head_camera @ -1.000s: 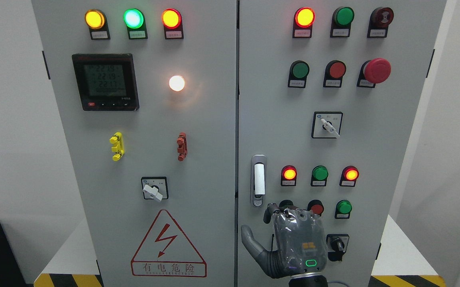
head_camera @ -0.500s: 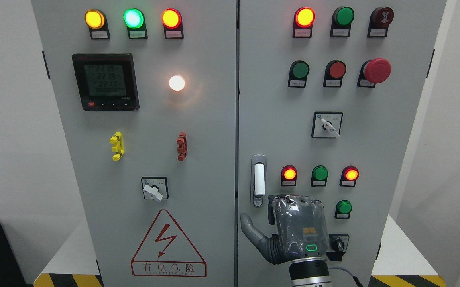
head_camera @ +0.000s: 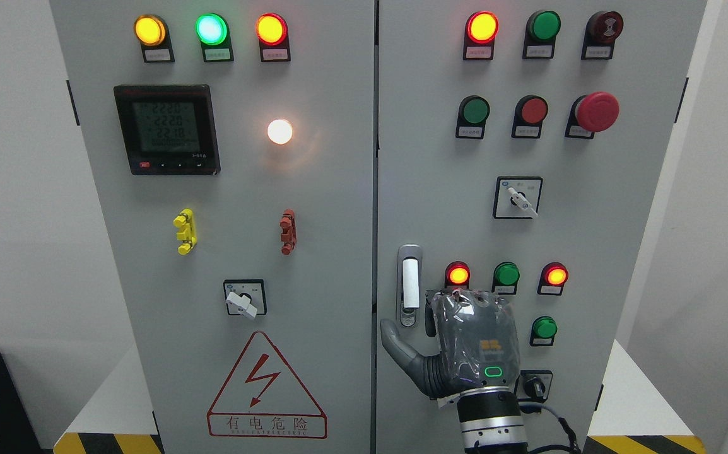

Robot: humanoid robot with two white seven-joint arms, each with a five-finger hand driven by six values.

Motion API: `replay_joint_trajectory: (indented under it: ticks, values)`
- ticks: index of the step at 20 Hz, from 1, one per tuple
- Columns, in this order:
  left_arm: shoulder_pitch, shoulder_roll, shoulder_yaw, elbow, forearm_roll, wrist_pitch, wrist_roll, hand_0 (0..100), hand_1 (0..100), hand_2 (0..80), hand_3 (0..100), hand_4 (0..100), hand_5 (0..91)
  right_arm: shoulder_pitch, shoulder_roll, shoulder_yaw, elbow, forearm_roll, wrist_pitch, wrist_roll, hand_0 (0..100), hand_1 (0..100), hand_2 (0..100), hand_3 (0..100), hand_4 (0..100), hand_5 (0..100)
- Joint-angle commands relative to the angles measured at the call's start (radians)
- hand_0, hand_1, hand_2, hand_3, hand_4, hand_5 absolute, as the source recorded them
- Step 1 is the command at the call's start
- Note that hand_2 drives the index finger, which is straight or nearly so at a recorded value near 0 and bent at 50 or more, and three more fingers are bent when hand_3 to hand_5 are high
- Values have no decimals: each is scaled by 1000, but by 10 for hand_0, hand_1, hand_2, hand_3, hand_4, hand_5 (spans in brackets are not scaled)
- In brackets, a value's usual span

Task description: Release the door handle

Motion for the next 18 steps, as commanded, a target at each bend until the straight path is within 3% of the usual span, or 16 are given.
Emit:
replay_joint_trajectory:
  ticks: [1,18]
  values:
    - [0,0,-21,-20,0,0,0,0,0,23,85,12,0,-25,0,-3,33,-1,1,-1,173,277,867,1000,998,918]
    - [0,0,-21,-20,0,0,0,0,0,22,85,12,0,-38,0,-43,44,-2,7,-3,205,330,867,1000,998,917]
